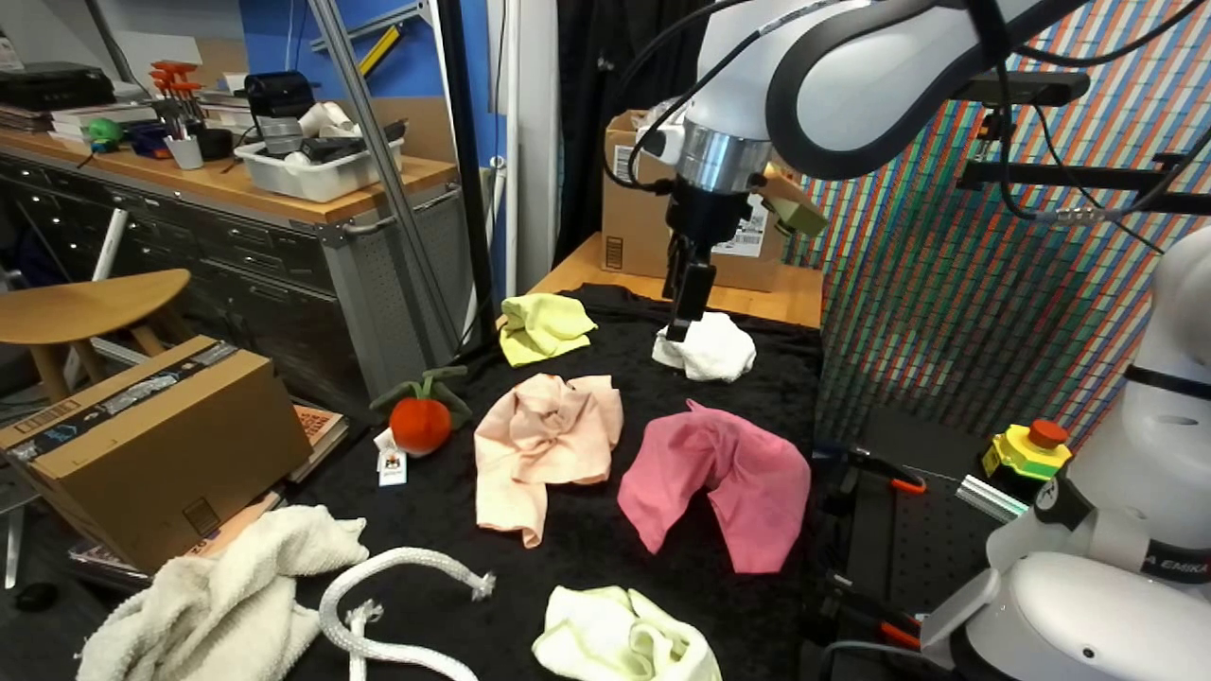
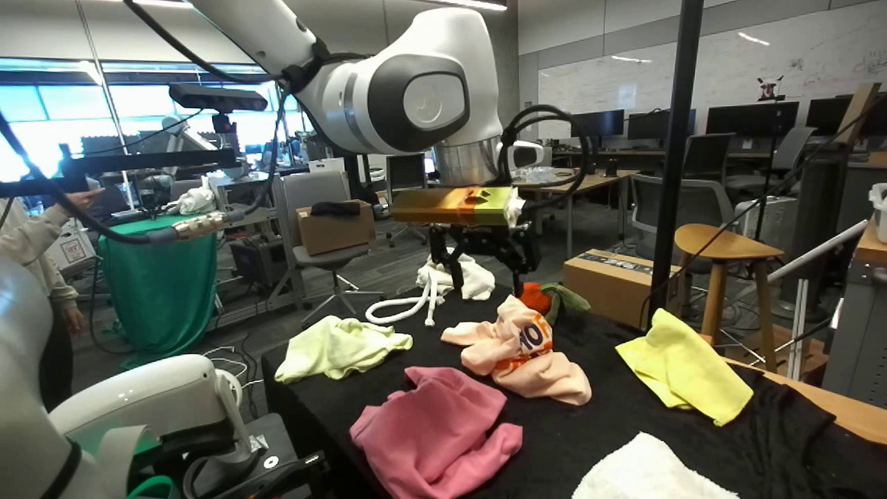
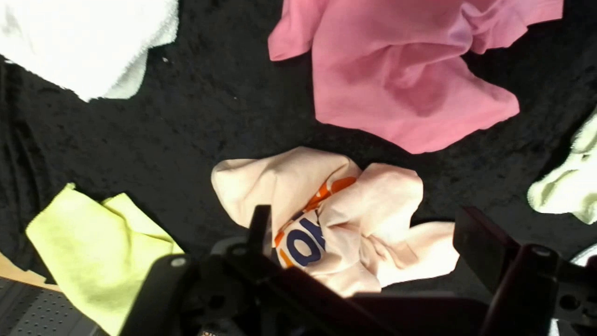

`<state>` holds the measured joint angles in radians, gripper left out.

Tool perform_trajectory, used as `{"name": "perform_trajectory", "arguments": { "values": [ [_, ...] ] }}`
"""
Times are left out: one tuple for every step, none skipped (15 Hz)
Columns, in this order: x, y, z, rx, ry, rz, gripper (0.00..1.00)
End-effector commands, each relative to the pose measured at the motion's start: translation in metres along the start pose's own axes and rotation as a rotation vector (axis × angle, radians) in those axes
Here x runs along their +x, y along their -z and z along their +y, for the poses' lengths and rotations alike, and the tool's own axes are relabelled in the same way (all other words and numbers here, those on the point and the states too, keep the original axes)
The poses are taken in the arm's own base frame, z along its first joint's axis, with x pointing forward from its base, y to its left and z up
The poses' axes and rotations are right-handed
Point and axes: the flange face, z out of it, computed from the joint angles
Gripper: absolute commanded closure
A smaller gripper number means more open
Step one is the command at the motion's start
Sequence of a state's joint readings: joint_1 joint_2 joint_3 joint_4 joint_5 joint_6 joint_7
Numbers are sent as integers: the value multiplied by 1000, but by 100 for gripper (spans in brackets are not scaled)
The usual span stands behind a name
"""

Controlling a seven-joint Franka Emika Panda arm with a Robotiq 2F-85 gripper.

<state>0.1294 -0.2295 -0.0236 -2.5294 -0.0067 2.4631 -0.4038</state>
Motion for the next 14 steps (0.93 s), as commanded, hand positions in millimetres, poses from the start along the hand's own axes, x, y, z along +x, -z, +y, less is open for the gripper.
{"name": "perform_trajectory", "arguments": {
  "values": [
    [30, -13, -24, 10, 56, 11, 0],
    [35, -14, -31, 11, 75, 10, 0],
    [41, -19, -39, 12, 94, 6, 0],
    [46, -21, -48, 15, 117, 2, 0],
    [52, -24, -57, 16, 138, -1, 0],
    [58, -29, -68, 16, 161, -7, 0],
    [64, -32, -77, 18, 182, -13, 0],
    [70, -35, -86, 19, 201, -21, 0],
    [76, -39, -94, 17, 219, -29, 0],
    [82, -41, -101, 19, 232, -34, 0],
    [88, -44, -107, 23, 240, -36, 0],
    [94, -48, -112, 25, 245, -35, 0],
    [100, -51, -115, 27, 249, -33, 0],
    [105, -54, -118, 32, 250, -30, 0]
  ]
}}
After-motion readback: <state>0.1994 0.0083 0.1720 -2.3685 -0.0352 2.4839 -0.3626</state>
